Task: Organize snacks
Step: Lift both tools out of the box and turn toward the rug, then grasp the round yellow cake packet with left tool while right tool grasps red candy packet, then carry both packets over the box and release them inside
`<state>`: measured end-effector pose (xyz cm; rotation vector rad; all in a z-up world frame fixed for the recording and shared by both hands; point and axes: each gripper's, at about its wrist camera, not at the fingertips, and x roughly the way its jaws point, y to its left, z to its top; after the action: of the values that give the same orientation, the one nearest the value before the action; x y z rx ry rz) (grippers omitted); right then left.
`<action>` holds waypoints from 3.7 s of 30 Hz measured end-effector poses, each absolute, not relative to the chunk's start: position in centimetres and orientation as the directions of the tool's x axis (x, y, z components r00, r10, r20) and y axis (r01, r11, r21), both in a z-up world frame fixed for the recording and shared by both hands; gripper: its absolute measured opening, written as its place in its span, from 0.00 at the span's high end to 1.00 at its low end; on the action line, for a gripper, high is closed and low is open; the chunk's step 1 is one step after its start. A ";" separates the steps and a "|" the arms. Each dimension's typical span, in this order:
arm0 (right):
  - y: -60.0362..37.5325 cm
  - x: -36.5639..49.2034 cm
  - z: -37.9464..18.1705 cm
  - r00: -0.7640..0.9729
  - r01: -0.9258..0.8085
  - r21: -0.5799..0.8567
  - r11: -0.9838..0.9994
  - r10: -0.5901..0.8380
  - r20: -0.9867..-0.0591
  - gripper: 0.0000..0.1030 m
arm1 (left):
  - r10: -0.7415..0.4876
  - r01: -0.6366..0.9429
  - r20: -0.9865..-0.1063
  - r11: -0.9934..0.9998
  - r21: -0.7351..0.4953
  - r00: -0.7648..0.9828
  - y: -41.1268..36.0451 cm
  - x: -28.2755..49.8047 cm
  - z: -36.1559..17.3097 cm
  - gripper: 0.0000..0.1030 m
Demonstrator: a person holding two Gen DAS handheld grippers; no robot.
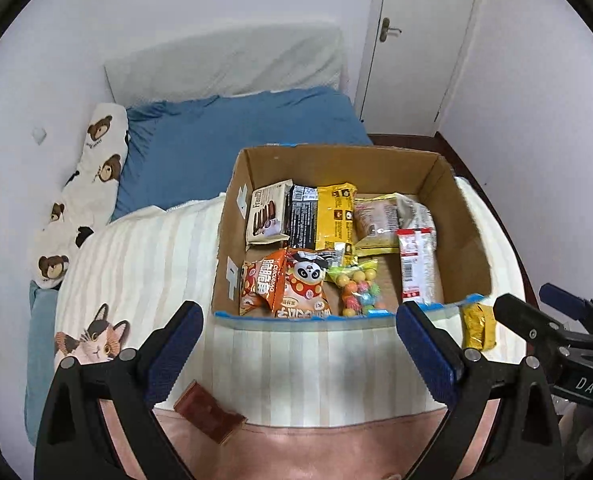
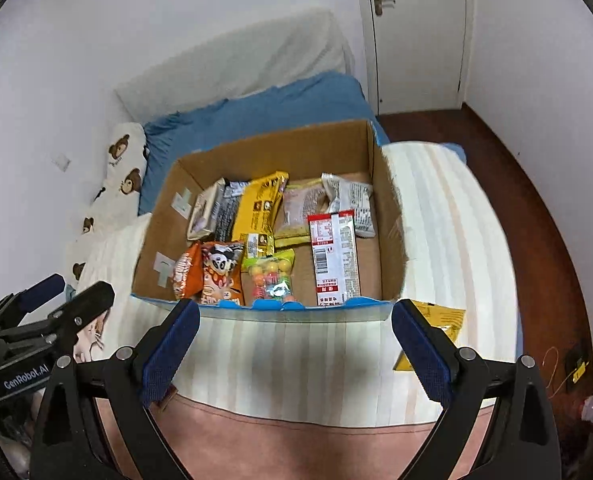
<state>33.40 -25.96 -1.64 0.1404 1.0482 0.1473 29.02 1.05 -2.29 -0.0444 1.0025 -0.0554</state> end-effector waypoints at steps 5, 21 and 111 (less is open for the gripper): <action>-25.9 31.2 0.3 0.524 -0.071 0.187 0.980 0.196 -0.829 0.04 | -0.065 0.039 -0.818 0.998 -0.052 0.572 0.8 26.5 -0.6 0.04; -31.3 24.6 -4.3 0.426 0.048 0.307 0.951 0.259 -0.867 0.04 | -0.080 0.151 -0.853 0.989 -0.001 0.517 -3.3 20.1 -5.4 0.04; -29.4 18.5 -24.5 0.065 0.226 0.348 0.910 0.342 -0.937 0.49 | -0.151 0.087 -0.987 0.984 -0.155 -0.050 -2.4 18.8 -30.1 0.50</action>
<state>18.48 -29.36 -24.53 0.4633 1.5203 0.0928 18.79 -2.43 -30.10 -0.0498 1.6099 -0.1935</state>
